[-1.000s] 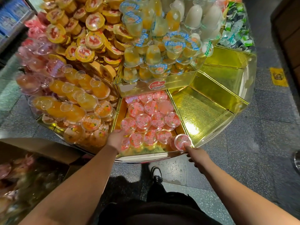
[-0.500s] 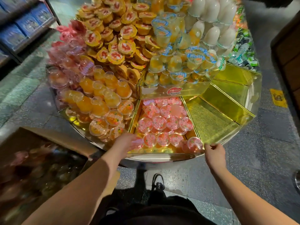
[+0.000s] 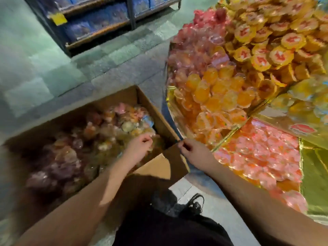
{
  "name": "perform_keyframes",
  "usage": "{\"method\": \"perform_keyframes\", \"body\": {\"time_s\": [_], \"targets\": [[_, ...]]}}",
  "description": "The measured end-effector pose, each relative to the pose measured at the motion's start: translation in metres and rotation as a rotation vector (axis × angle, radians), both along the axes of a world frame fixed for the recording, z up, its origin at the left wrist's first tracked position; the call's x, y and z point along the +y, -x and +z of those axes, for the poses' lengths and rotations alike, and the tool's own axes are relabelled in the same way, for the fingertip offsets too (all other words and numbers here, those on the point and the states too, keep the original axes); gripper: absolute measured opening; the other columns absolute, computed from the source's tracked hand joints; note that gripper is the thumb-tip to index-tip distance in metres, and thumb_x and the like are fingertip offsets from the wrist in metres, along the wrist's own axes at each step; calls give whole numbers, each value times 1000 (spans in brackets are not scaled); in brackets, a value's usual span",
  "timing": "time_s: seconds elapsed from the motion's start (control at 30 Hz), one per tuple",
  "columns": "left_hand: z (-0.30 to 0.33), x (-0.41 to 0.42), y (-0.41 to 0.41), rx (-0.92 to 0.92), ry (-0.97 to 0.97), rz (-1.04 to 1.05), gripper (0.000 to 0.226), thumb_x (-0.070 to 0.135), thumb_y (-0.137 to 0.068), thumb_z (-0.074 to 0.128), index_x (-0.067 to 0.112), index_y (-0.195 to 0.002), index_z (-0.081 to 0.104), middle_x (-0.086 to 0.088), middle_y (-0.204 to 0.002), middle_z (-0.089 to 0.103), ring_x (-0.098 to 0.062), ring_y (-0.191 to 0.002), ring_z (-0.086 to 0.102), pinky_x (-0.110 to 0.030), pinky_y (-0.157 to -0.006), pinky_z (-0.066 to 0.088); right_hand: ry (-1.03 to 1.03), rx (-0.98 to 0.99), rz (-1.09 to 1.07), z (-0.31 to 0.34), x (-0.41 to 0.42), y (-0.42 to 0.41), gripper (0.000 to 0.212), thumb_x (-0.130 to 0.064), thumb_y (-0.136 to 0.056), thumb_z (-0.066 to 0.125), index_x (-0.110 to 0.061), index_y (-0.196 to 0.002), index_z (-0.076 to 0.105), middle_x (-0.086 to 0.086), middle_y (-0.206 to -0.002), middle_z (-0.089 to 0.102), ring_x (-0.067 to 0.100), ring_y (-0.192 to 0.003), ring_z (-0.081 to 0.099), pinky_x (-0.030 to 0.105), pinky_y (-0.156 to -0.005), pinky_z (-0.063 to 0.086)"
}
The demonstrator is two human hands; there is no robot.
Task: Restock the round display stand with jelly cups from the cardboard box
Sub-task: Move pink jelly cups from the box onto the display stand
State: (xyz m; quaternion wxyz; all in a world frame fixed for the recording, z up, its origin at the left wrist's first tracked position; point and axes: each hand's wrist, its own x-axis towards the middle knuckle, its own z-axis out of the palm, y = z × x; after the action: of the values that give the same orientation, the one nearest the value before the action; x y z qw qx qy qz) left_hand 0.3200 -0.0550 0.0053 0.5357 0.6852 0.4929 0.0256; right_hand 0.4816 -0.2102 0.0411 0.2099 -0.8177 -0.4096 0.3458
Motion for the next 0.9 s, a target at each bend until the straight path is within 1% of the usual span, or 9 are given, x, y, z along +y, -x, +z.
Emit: {"method": "perform_keyframes", "body": {"time_s": [0.07,0.13,0.27,0.4,0.47,0.6,0.73,0.83,0.9], "targets": [[-11,20,56,59,0,129,8,19,-95,60,25,-93,65,3,-96,65,-18,-90,59,-30,-75,41,60,32,164,-10,39,33,16,-26,-101,49,-17,-95,61,-2,-89,59,14,-87,57,32,-71,39],[-22,31,112,142,-31,269,16,17,-95,61,11,-108,67,-4,-104,67,-20,-96,59,-27,-75,38,121,43,316,-26,73,63,16,-28,-101,49,-19,-91,57,2,-88,59,22,-90,60,33,-72,38],[-39,30,209,301,-76,468,20,18,-95,59,8,-112,66,-12,-111,65,-30,-104,60,-35,-86,44,271,-17,541,-62,126,116,22,-34,-99,52,-17,-109,63,5,-112,65,24,-107,59,31,-78,41],[-57,29,268,390,-14,626,20,20,-96,54,12,-114,61,-2,-99,60,-22,-86,60,-35,-75,49,396,-95,683,-88,166,161,33,-39,-100,48,-17,-121,59,7,-116,63,24,-99,60,33,-72,46],[-69,34,287,448,-33,655,32,21,-94,57,4,-120,59,-9,-113,59,-26,-97,59,-36,-81,49,420,-109,722,-94,186,182,36,-38,-101,47,-16,-129,54,7,-121,60,23,-99,59,33,-70,46],[-86,41,308,636,-24,568,44,29,-88,58,8,-127,57,-14,-123,54,-33,-112,53,-41,-92,48,388,-129,754,-105,228,224,30,-34,-99,49,-16,-122,55,5,-118,59,19,-94,56,33,-77,51],[-97,41,321,709,147,402,66,50,-83,60,11,-134,48,-14,-131,47,-35,-123,44,-44,-100,43,334,-134,730,-109,263,270,59,-49,-95,53,-17,-144,41,7,-139,49,25,-120,53,37,-92,50],[-107,42,324,747,188,247,78,58,-82,61,11,-141,40,-14,-141,37,-34,-133,34,-44,-108,37,296,-33,575,-116,283,301,66,-55,-94,52,-16,-145,37,6,-137,49,23,-110,54,30,-74,49],[-111,43,323,779,168,183,82,57,-83,64,11,-144,36,-14,-145,32,-34,-137,29,-44,-111,34,304,45,403,-124,294,315,73,-57,-92,53,-15,-148,31,7,-140,47,27,-112,56,35,-77,52]]}}
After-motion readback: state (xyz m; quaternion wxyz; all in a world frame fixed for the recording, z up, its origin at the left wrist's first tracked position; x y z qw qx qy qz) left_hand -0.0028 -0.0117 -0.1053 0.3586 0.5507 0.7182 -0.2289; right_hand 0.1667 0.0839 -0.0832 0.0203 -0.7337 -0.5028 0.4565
